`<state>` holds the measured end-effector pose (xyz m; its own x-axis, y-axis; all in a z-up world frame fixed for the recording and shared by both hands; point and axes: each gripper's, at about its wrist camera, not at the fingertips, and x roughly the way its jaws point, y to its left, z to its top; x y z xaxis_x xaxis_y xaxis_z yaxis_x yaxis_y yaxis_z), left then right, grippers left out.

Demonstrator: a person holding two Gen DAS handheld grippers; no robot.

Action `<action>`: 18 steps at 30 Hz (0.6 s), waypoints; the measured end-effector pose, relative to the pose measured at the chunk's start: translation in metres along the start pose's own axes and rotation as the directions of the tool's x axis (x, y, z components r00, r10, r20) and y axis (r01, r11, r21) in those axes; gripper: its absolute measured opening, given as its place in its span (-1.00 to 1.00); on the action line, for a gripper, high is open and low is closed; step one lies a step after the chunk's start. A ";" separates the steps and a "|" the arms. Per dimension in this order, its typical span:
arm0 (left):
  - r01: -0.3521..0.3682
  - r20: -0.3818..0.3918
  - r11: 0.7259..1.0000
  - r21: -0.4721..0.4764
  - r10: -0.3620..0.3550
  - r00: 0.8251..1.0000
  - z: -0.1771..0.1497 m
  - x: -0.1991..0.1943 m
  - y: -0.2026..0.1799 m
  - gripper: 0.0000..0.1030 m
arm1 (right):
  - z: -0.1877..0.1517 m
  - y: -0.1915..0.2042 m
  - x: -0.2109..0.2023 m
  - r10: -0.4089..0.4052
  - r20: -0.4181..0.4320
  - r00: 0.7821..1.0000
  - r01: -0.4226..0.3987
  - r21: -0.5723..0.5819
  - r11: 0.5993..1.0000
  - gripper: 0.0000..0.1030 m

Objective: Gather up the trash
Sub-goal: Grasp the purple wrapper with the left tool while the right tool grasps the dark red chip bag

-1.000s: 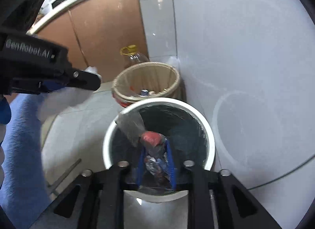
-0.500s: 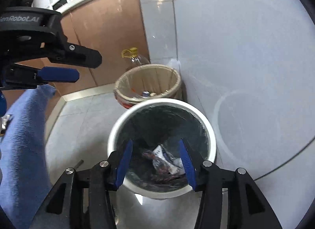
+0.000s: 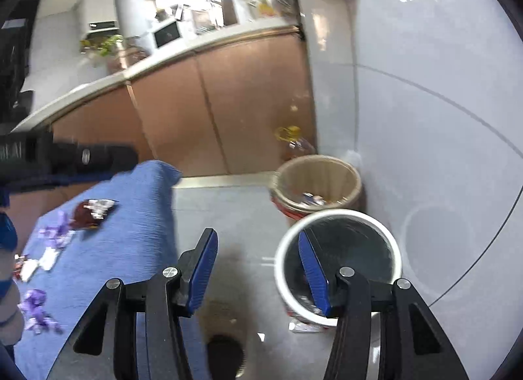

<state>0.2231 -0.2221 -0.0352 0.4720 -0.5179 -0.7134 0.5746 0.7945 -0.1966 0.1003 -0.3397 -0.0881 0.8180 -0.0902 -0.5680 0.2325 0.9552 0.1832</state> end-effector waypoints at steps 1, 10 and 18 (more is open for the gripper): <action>-0.011 0.004 1.000 -0.006 0.011 1.000 -0.004 -0.008 0.006 -0.10 | 0.002 0.007 -0.005 0.010 0.007 1.000 -0.010 -0.012 1.000 -0.03; -0.088 0.037 0.992 -0.090 0.092 0.995 -0.045 -0.082 0.072 -0.10 | 0.012 0.058 -0.049 0.091 0.041 0.995 -0.087 -0.092 0.992 0.01; -0.179 0.052 0.970 -0.166 0.190 0.981 -0.069 -0.128 0.145 -0.10 | 0.018 0.095 -0.059 0.159 0.037 0.987 -0.152 -0.143 0.978 0.05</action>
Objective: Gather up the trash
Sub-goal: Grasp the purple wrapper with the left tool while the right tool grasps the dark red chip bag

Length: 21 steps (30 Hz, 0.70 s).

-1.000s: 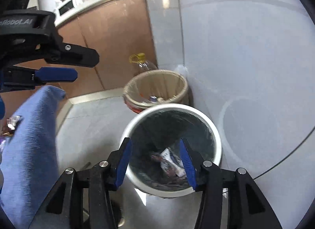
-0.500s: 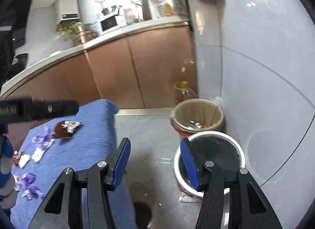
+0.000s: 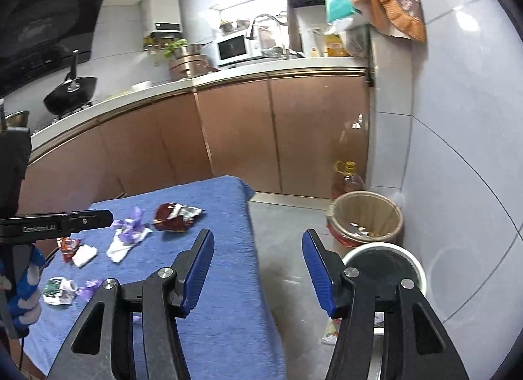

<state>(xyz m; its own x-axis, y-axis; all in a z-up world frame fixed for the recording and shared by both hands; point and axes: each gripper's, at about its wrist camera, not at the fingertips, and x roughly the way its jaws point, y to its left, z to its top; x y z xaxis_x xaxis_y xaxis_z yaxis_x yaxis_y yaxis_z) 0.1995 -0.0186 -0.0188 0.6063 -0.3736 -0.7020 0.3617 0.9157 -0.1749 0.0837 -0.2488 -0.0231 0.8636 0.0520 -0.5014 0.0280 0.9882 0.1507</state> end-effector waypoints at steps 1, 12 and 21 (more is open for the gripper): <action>-0.010 0.003 1.000 -0.004 0.010 1.000 0.000 -0.002 0.007 -0.10 | 0.000 0.004 0.000 0.009 -0.004 1.000 -0.009 0.000 1.000 0.05; -0.137 -0.091 0.987 -0.083 0.129 0.987 0.009 0.041 0.108 -0.01 | 0.012 0.038 0.075 0.208 -0.154 0.966 -0.200 0.062 0.978 0.13; -0.200 -0.185 0.979 -0.039 0.189 0.964 0.021 0.113 0.130 -0.01 | 0.029 0.052 0.196 0.327 -0.267 0.906 -0.295 0.153 0.943 0.12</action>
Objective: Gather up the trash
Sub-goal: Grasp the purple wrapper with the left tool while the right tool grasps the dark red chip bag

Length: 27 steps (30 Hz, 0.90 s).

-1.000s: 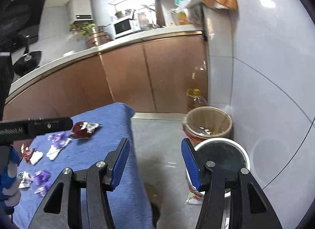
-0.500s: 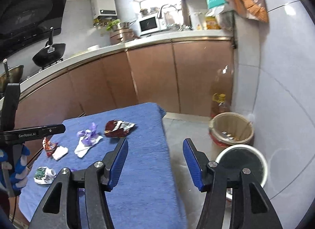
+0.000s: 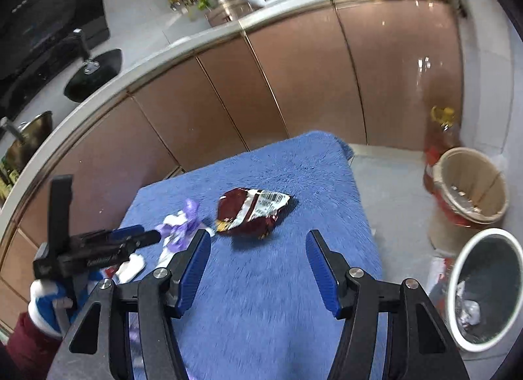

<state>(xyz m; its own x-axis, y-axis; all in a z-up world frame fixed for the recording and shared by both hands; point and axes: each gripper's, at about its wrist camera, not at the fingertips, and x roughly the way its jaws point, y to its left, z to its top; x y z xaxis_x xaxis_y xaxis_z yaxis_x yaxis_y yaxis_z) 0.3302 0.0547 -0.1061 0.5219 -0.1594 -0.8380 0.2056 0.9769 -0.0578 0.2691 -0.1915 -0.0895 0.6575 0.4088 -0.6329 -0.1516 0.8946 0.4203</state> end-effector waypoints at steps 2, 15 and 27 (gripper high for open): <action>-0.007 -0.007 1.000 0.005 0.007 1.000 0.004 0.008 0.001 -0.01 | 0.007 -0.008 0.023 0.018 -0.034 0.999 -0.018 0.023 1.000 0.12; -0.006 -0.056 1.000 0.012 0.006 0.998 0.013 0.046 0.012 -0.03 | 0.030 -0.019 0.122 0.015 -0.177 0.984 -0.023 -0.047 0.999 0.12; -0.004 -0.049 0.999 0.048 0.006 0.999 0.008 0.048 0.003 -0.47 | 0.012 -0.007 0.117 0.056 -0.193 0.980 -0.082 -0.126 0.989 -0.75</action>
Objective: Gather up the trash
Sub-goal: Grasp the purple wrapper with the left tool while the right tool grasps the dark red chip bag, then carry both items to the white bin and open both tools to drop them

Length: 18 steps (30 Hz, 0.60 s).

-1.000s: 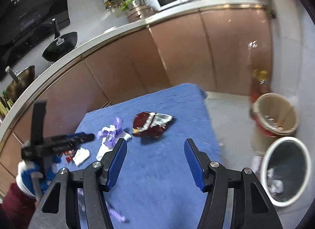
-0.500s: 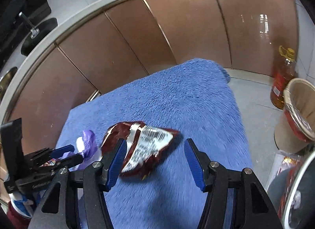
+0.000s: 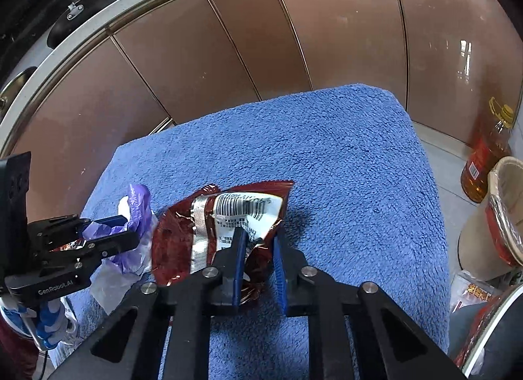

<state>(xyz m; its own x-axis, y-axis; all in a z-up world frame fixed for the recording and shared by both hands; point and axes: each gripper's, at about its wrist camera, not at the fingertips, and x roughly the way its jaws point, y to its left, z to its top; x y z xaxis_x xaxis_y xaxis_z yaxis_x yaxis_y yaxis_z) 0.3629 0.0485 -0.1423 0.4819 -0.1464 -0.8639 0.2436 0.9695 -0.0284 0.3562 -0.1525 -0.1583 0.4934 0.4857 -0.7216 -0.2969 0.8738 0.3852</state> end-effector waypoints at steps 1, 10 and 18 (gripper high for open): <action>0.000 0.002 1.000 0.002 0.000 1.000 0.000 0.000 0.000 -0.54 | -0.001 0.001 -0.002 0.002 0.006 1.000 -0.002 -0.001 1.000 -0.77; 0.025 0.056 0.999 -0.034 -0.023 0.998 -0.005 -0.027 0.001 -0.66 | -0.012 0.024 -0.051 0.016 0.092 0.996 -0.017 0.003 1.000 -0.83; 0.057 0.140 0.997 -0.049 -0.049 0.989 -0.019 -0.082 -0.004 -0.66 | -0.031 0.048 -0.114 0.002 0.161 0.987 0.000 -0.014 1.000 -0.83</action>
<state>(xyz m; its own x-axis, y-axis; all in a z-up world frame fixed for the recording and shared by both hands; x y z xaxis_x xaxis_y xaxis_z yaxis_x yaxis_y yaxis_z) 0.3064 0.0605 -0.0812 0.5828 -0.2201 -0.7823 0.2293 0.9680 -0.1016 0.2607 -0.1665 -0.0754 0.6176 0.4854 -0.6189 -0.3086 0.8733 0.3770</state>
